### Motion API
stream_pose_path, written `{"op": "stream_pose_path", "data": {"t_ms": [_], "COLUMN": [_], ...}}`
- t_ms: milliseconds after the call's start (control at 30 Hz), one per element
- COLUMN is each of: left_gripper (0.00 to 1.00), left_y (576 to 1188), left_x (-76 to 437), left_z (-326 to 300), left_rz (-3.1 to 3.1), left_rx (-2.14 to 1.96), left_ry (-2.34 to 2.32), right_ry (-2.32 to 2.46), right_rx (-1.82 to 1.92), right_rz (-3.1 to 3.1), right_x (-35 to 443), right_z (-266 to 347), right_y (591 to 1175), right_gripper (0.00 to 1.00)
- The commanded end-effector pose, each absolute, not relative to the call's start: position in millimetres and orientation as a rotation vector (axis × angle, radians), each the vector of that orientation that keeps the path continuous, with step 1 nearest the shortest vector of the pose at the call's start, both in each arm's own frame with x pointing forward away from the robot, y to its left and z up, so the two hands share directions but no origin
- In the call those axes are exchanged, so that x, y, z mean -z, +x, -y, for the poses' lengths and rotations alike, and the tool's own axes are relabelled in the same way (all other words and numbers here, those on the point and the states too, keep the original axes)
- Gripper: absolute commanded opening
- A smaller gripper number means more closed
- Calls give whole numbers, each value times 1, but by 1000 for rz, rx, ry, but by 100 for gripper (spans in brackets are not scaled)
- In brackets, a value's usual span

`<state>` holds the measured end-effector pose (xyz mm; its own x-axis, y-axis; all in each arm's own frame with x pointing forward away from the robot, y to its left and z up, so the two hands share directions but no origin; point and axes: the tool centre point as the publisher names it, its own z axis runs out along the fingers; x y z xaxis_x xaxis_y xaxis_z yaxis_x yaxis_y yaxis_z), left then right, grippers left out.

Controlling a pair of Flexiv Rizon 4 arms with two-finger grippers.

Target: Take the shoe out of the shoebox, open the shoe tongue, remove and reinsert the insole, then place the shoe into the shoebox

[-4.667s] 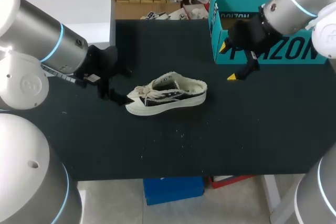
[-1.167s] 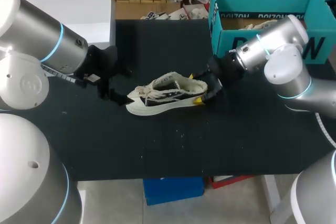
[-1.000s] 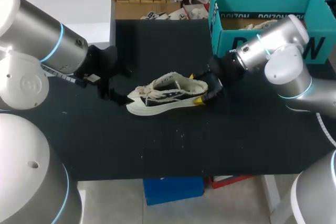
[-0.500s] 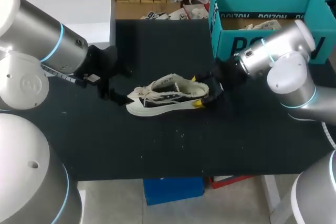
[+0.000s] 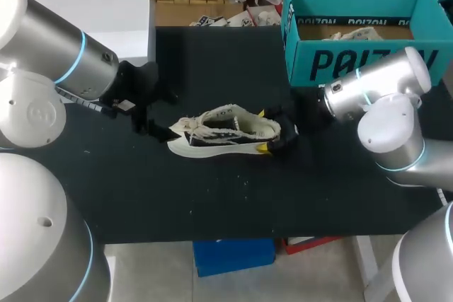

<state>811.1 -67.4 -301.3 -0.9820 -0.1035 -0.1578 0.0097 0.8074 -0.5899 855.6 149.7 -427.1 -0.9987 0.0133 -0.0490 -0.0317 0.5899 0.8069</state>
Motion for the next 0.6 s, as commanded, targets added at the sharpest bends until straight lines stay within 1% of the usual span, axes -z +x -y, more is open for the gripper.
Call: {"op": "stream_pose_path", "data": {"t_ms": [33, 600], "left_gripper": [100, 100], "left_y": [810, 810], "left_x": [303, 303], "left_z": [66, 66], "left_rz": [-2804, -2804], "left_rx": [925, 925], "left_ry": [-70, -70], "right_ry": [-14, -14], "right_rx": [-1401, -1400], "right_rz": [-2758, -2759], "right_x": [430, 431], "right_z": [-153, -153], "right_y": [856, 856], "right_gripper": [0, 0]}}
